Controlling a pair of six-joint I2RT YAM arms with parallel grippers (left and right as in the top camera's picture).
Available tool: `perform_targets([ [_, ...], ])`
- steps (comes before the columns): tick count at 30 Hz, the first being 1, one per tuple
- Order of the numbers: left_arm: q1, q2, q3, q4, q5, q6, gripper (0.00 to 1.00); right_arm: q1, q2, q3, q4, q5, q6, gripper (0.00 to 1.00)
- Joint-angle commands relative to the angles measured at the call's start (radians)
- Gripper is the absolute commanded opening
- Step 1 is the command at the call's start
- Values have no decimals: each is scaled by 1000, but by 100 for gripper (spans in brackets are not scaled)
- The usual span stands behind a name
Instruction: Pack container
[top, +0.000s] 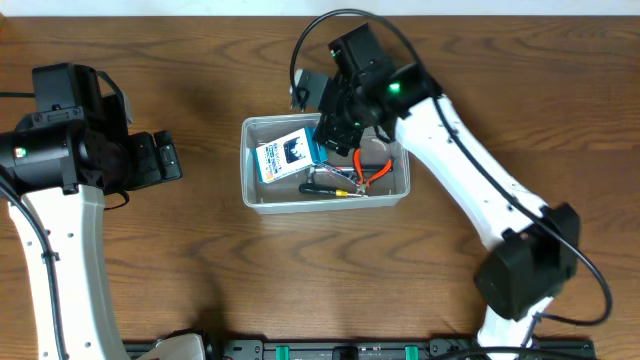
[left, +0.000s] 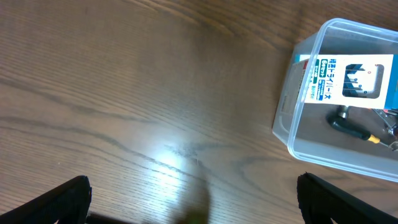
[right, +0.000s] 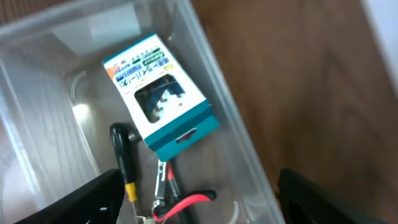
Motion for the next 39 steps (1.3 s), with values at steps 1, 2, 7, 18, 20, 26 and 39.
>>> perform_targets([
  [1,0,2,-1,-5,-12,10,98,6,-2,10,5,-28,-26,79],
  [2,0,2,-1,-5,-12,10,98,6,-2,10,11,-26,-26,78],
  [7,0,2,-1,-5,-12,10,98,-25,-38,17,33,-5,-14,74],
  [18,-31,2,-1,35,-11,64,98,-307,-202,17,57,323,578,99],
  [20,-71,2,-1,68,-12,103,98,-367,-227,17,46,312,622,99],
  [26,-170,4,-1,393,-13,156,98,-504,-264,17,150,327,547,99],
  [39,-179,-101,-33,413,-124,116,98,-674,-425,-12,29,326,588,99],
])
